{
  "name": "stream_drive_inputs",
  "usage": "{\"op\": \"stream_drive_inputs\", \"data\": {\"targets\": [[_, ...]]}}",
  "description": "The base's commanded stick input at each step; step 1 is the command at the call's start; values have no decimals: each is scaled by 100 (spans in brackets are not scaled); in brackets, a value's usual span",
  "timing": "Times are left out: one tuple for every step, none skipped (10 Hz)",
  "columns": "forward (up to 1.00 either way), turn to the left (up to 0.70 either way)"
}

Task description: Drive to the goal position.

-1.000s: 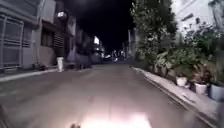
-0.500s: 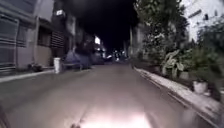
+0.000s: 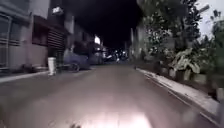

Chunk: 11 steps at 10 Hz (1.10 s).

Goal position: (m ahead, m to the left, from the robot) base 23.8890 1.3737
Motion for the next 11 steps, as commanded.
{"op": "stream_drive_inputs", "data": {"targets": [[100, -27], [100, -27], [100, -27], [100, -14], [100, -1], [100, 0], [100, 0], [100, 0], [100, 0], [100, -2], [100, -19]]}}
